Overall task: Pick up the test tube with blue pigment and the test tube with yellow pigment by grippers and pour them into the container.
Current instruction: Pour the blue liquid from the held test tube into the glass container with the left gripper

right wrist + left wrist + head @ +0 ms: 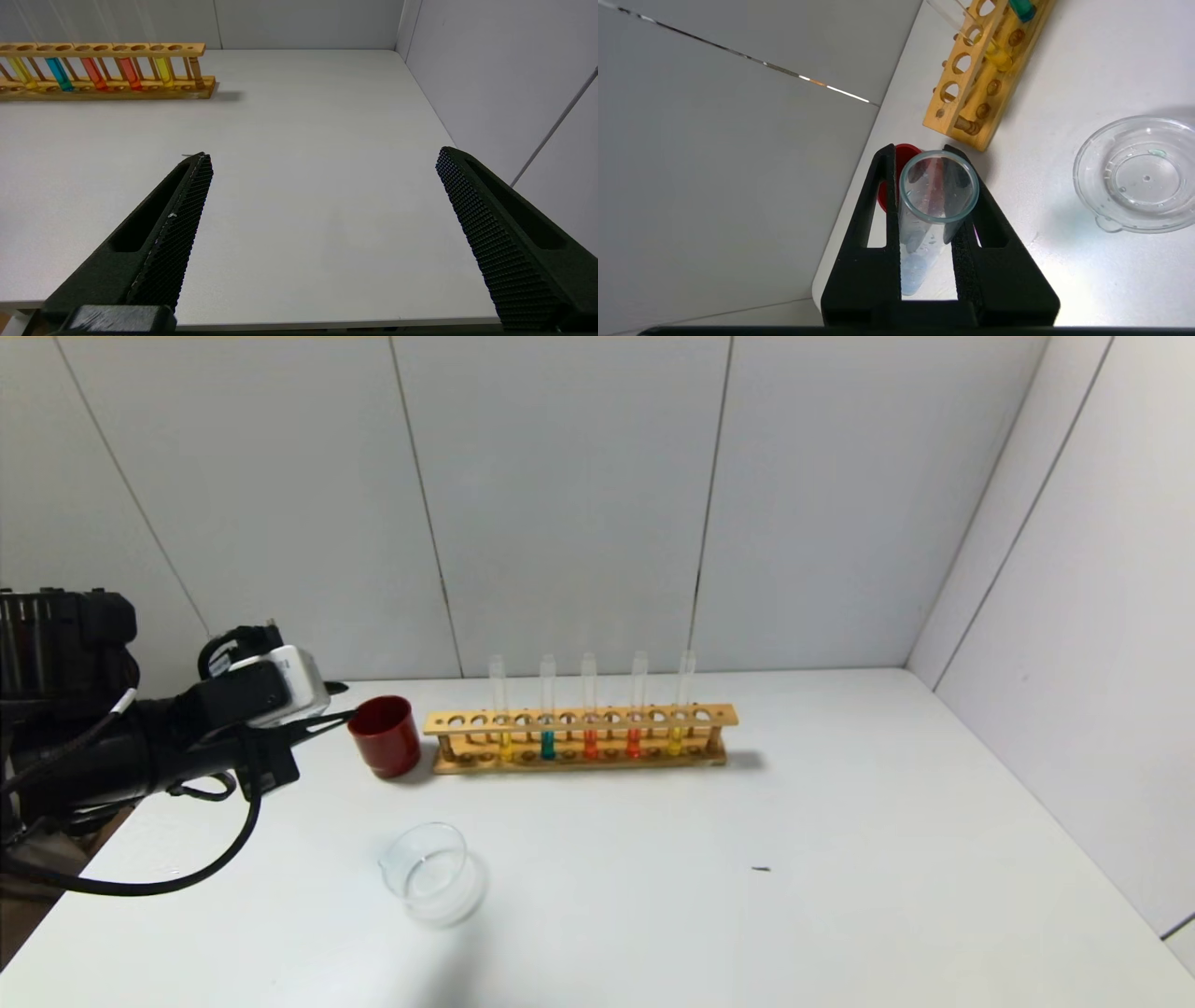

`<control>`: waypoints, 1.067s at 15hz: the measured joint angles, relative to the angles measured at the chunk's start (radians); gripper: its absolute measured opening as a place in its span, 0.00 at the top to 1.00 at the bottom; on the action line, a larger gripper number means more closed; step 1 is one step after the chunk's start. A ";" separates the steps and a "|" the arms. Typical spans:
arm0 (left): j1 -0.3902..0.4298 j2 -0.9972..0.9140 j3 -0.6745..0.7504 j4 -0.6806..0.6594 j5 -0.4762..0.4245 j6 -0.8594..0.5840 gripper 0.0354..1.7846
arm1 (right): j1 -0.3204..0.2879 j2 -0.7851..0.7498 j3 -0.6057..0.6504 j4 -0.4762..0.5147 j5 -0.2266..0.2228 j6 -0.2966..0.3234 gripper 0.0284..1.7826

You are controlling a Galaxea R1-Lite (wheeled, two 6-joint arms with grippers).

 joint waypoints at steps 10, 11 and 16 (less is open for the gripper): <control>0.039 0.005 0.228 -0.274 -0.043 0.126 0.82 | 0.000 0.000 0.000 0.000 0.000 0.000 0.02; 0.040 0.014 0.249 -0.327 -0.069 0.139 0.82 | 0.000 0.000 0.000 0.000 0.000 0.000 0.02; 0.042 0.144 0.347 -0.685 -0.198 0.159 0.82 | 0.000 0.000 0.000 0.000 0.000 0.000 0.02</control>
